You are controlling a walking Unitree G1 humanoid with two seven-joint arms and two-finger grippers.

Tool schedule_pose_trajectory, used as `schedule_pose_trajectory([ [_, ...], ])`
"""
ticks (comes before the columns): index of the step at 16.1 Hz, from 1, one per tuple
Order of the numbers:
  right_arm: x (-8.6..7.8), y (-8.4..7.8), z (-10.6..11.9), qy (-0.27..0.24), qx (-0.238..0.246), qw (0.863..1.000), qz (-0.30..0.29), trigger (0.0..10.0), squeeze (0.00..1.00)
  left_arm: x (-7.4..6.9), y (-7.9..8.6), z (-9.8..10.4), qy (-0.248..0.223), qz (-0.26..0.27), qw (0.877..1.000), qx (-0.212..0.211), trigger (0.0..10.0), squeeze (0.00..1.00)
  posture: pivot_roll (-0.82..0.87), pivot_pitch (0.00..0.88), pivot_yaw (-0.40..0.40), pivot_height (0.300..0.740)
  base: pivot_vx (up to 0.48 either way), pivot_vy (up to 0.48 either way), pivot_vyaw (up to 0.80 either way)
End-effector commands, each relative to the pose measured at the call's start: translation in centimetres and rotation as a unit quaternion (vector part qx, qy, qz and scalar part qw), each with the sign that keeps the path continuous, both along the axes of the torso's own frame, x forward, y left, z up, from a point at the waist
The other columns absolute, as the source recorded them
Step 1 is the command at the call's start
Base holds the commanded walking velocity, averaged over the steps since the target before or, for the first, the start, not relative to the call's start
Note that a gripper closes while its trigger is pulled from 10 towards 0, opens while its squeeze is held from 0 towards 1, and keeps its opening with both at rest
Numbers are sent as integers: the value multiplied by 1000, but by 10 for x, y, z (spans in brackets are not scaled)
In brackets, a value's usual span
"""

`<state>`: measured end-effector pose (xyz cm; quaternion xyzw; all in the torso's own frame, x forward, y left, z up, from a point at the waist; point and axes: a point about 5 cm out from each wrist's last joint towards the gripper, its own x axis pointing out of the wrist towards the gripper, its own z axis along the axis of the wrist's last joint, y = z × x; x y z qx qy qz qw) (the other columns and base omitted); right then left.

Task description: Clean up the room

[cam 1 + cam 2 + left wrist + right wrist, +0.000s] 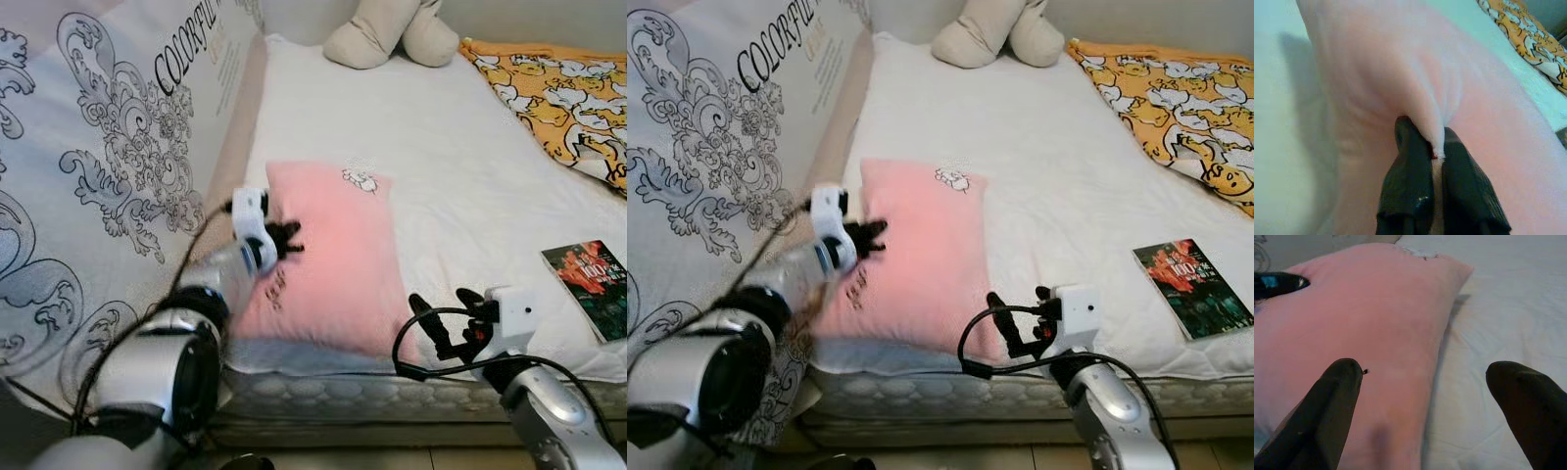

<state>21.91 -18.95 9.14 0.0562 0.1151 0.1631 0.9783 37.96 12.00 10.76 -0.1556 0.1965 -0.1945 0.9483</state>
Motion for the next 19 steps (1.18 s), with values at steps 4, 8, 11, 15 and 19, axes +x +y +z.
schedule_pose_trajectory([
  [4, -2, 9, 7, -2, 17, 999, 38, 10000, 0, 23, 8, 53, -88, 12, 995, 48, 0, 0, -226, 0, -9, 740, 0, 0, 0],
  [8, -3, 10, 3, 5, 19, 999, 48, 10000, 0, 31, 27, 75, -133, 43, 982, 127, 0, 0, -220, 0, -5, 740, 0, 0, 0],
  [11, -3, 7, 2, 9, 16, 999, 47, 10000, 0, 33, 45, 83, -144, 88, 975, 147, 0, 0, -220, 0, -7, 740, 0, 0, 0],
  [15, -4, 5, -2, 18, 9, 998, 55, 10000, 0, 33, 72, 92, -167, 164, 953, 192, 0, 0, -207, 0, -20, 740, 0, 0, 0],
  [19, -4, 5, -6, 26, 3, 998, 65, 10000, 0, 25, 43, 57, -138, 168, 951, 220, 0, 0, -200, 0, -27, 740, 0, 0, 0],
])
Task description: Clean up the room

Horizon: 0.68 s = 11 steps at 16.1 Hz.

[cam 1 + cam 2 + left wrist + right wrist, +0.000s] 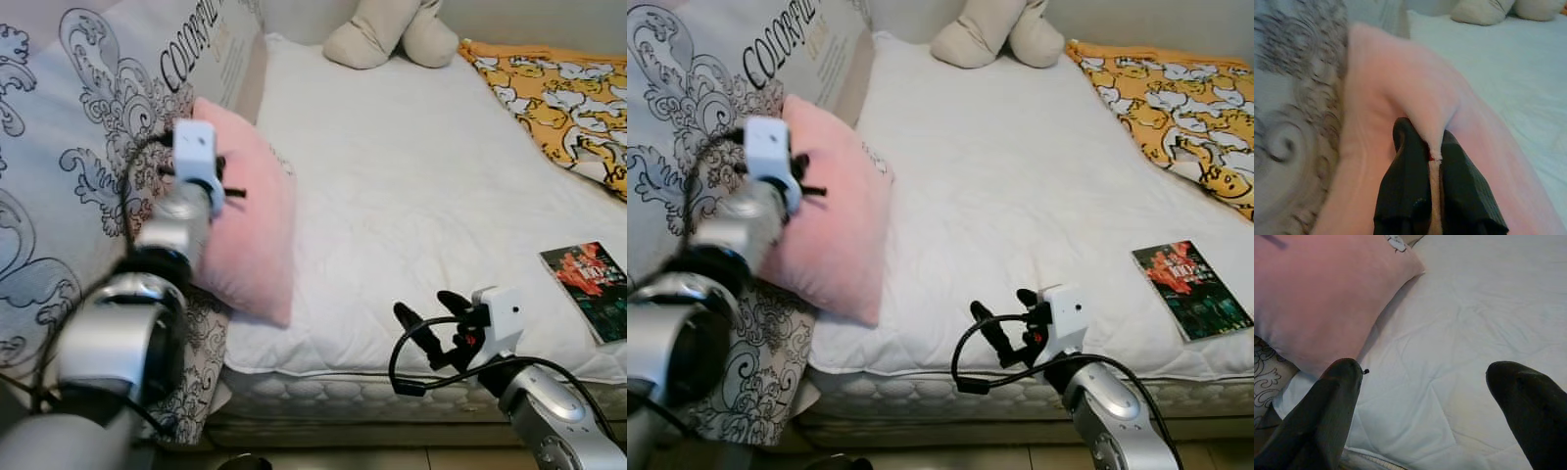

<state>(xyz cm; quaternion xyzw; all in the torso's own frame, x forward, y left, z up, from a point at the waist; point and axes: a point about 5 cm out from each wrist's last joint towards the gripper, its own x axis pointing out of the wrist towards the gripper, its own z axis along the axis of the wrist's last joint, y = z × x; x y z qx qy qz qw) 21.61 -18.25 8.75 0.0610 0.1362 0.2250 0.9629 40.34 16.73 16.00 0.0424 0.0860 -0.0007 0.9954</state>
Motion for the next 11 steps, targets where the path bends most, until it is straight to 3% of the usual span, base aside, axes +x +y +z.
schedule_pose_trajectory([
  [1, -1, -2, -3, 7, -7, 1000, 2, 10000, 0, -3, -19, -11, 9, -26, 1000, 10, 0, 0, -201, 0, -27, 740, 0, 0, 0],
  [2, -1, -1, -3, 8, -7, 1000, 3, 10000, 0, -5, -24, -15, 15, -39, 999, 17, 0, 0, -202, 0, -27, 740, 0, 0, 0],
  [3, -3, 0, -4, 9, -7, 1000, 4, 10000, 0, -5, -26, -14, 10, -54, 998, 33, 10000, 0, -203, 0, -25, 740, 0, 0, 0],
  [5, -4, 1, -6, 12, -7, 1000, 4, 10000, 0, -4, -27, -10, 4, -61, 997, 38, 10000, 0, -203, 0, -20, 740, 0, 0, 0],
  [6, -5, 2, -6, 13, -6, 1000, 2, 10000, 0, -3, -24, -8, 0, -54, 998, 45, 10000, 1000, -203, 0, -19, 740, 0, 0, 0],
  [11, -7, 2, -6, 12, -4, 1000, -4, 10000, 0, 5, -10, 25, -60, -39, 992, 100, 10000, 1000, -204, 0, -12, 740, 0, 0, 0],
])
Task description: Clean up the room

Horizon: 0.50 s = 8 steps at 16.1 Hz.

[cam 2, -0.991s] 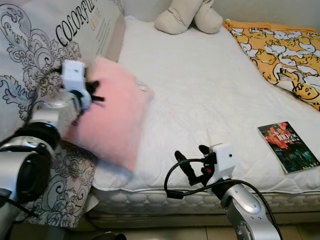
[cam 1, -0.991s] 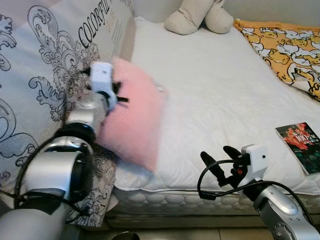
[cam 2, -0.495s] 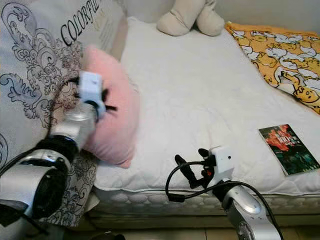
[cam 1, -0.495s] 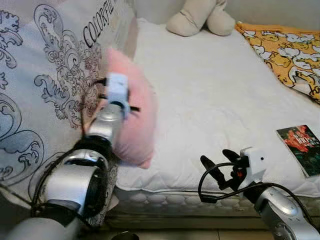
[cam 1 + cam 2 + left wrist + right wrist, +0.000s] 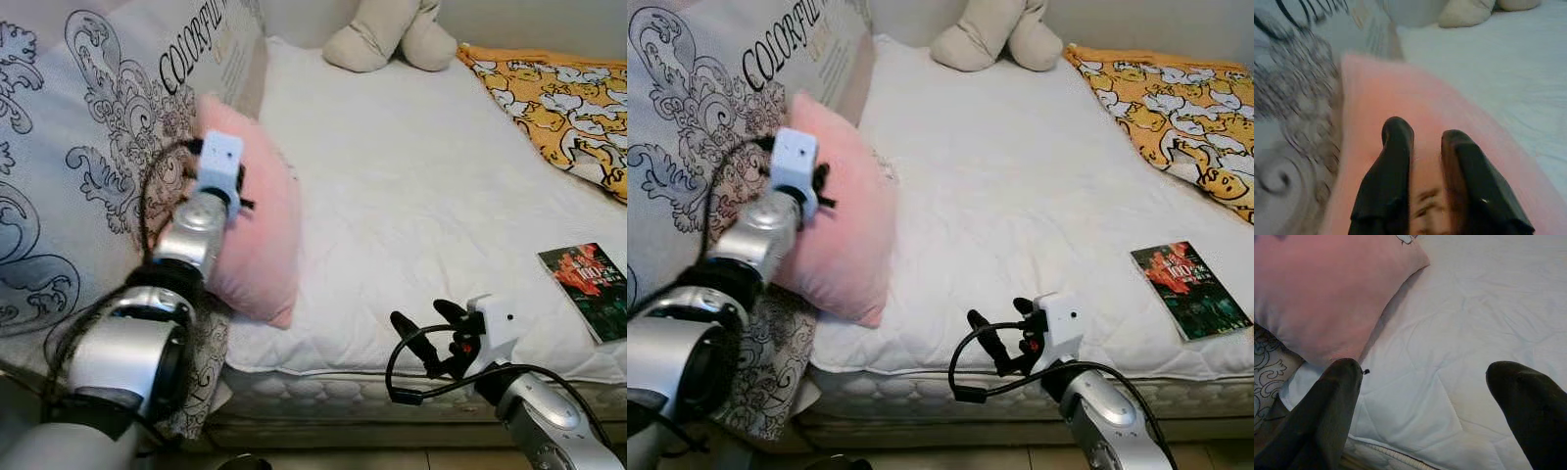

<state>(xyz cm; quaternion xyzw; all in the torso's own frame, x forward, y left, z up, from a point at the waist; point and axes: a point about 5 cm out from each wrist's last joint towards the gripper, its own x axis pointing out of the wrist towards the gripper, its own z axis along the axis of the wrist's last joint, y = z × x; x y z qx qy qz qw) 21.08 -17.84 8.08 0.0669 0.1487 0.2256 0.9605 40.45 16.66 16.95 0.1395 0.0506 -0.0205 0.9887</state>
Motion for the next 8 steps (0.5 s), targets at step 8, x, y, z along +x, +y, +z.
schedule_pose_trajectory([
  [8, 16, -26, 17, -96, -50, 977, -185, 10000, 0, -36, -33, 21, -141, -73, 979, -130, 10000, 1000, -171, 0, 13, 740, 0, 0, 0],
])
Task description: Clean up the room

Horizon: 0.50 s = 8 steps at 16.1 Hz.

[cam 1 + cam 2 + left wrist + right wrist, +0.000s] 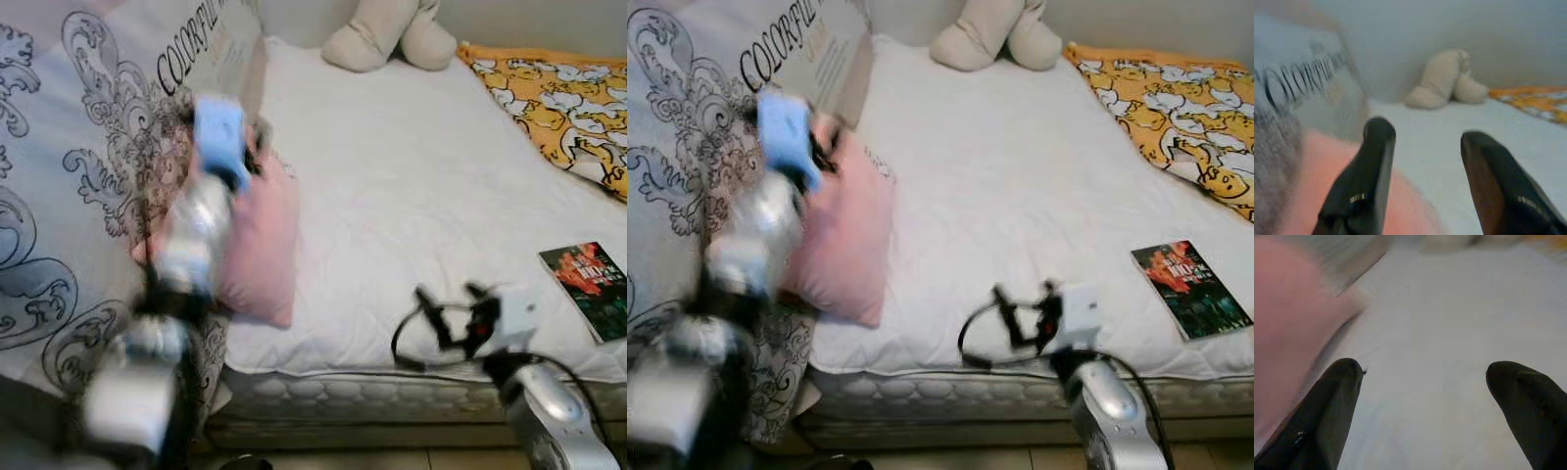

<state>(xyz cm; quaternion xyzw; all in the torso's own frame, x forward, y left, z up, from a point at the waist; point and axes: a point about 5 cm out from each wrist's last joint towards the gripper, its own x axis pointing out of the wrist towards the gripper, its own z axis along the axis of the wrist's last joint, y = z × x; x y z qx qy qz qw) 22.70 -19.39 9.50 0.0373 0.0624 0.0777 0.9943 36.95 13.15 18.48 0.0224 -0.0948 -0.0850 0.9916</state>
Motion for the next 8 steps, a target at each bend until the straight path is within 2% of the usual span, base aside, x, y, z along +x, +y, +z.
schedule_pose_trajectory([
  [1, 0, -14, 6, -24, -26, 998, -61, 10000, 0, -10, 2, -4, -3, 12, 1000, -14, 10000, 1000, -169, 0, 14, 740, 0, 0, 0],
  [2, -1, -19, 9, -42, -43, 994, -88, 10000, 0, -31, 3, -27, 7, 21, 1000, -16, 10000, 1000, -170, 0, 22, 740, 0, 0, 0],
  [3, -2, -19, 10, -45, -46, 994, -90, 10000, 0, -36, 4, -31, 10, 23, 999, -21, 10000, 1000, -170, 0, 22, 740, 0, 0, 0],
  [4, -1, -19, 7, -42, -75, 992, -97, 10000, 0, -49, 5, -47, 35, 31, 999, 0, 10000, 1000, -161, 0, 14, 740, 0, 0, 0],
  [5, 1, -15, 3, -38, -71, 993, -89, 10000, 0, -58, 6, -59, 55, 32, 998, 19, 10000, 1000, -154, 0, 10, 740, 0, 0, 0],
  [6, 5, -10, 3, -43, -49, 995, -78, 10000, 1000, -62, 10, -67, 73, 47, 996, 16, 10000, 1000, -146, 0, 4, 740, 0, 0, 0],
  [8, 9, -7, 2, -45, -44, 996, -68, 10000, 1000, -68, 20, -77, 83, 63, 994, 36, 10000, 1000, -141, 0, -5, 740, 0, 0, 0],
])
